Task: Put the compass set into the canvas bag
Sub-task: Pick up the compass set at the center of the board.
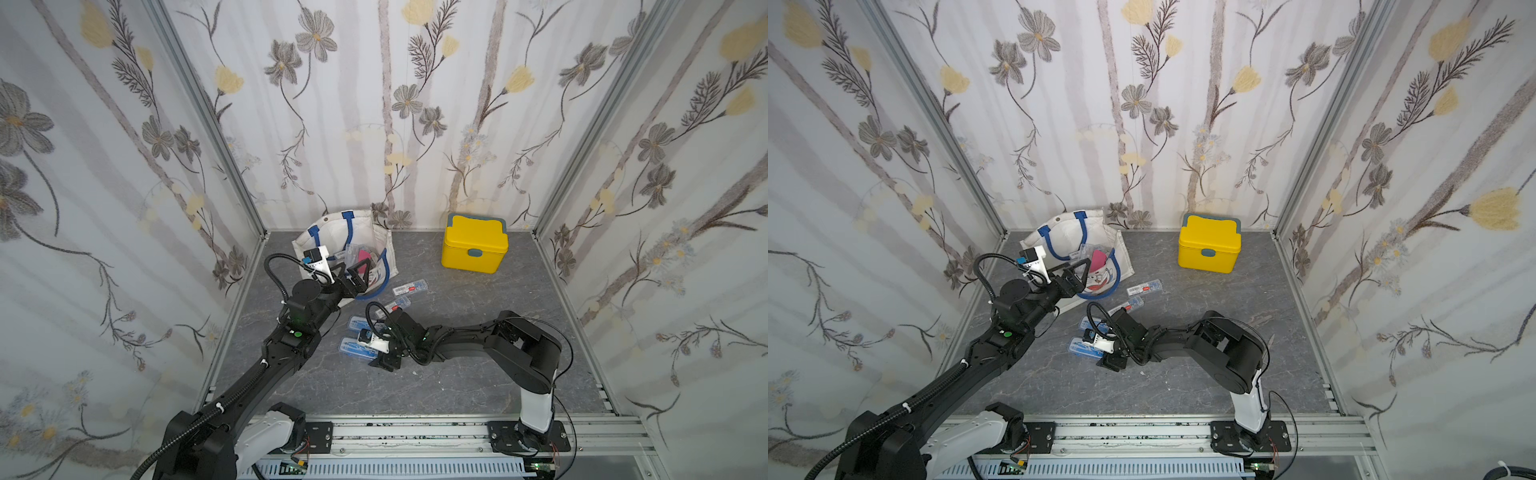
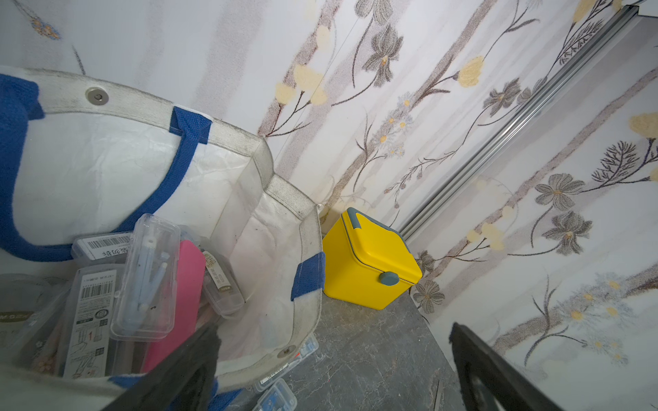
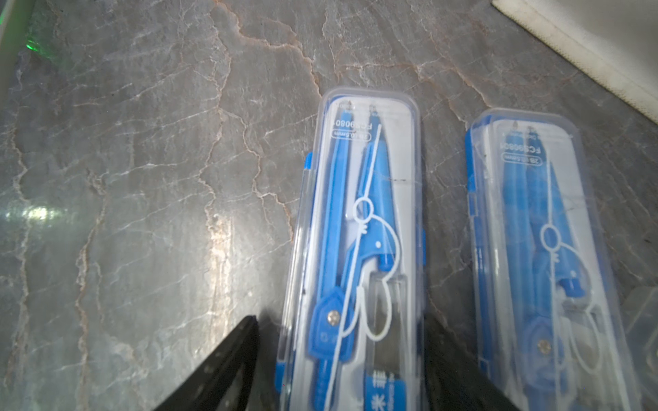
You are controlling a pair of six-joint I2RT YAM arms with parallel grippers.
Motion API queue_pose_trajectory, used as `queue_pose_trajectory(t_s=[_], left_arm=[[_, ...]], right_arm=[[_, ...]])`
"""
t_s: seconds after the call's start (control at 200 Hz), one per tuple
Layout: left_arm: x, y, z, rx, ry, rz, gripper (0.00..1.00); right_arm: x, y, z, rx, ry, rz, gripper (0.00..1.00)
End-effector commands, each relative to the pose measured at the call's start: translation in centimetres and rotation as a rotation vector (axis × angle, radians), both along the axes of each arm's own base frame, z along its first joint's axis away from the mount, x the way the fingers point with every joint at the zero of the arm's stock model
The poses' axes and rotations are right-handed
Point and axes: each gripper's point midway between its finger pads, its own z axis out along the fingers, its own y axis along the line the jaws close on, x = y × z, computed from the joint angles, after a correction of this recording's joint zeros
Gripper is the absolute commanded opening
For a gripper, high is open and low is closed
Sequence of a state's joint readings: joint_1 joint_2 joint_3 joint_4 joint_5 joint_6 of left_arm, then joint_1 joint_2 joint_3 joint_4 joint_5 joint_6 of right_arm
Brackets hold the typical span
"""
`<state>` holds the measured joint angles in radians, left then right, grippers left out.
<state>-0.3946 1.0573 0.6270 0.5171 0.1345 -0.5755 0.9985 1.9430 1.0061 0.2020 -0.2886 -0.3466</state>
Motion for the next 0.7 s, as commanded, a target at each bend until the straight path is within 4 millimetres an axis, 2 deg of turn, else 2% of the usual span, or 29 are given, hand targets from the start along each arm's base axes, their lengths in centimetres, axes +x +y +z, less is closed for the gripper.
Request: queue_pose_trajectory(t_s=[0.0,0.355,0.49,0.694], left_arm=[[0.0,0.2,0.3,0.0,-0.014,0.01,1.0],[-0.2,0.5,0.4,0.006,-0.019,0.024,1.0],[-0.2,0.5,0.4,0.006,-0.018,0.023,1.0],[-0.2,0.4,0.7,0.003,-0.022,0.014,1.0]], right_arm=[[0.6,-0.2,-0.7,-0.05,0.0,-0.026,0.67],[0.4,-0.7,-0.6,-0.065,-0.002,-0.026,0.49],[0.6,-0.7,0.5,-0.025,-0.031,-0.036,0.46],[1.5,-1.0,4.0,0.085,-0.115,-0.082,0.45]])
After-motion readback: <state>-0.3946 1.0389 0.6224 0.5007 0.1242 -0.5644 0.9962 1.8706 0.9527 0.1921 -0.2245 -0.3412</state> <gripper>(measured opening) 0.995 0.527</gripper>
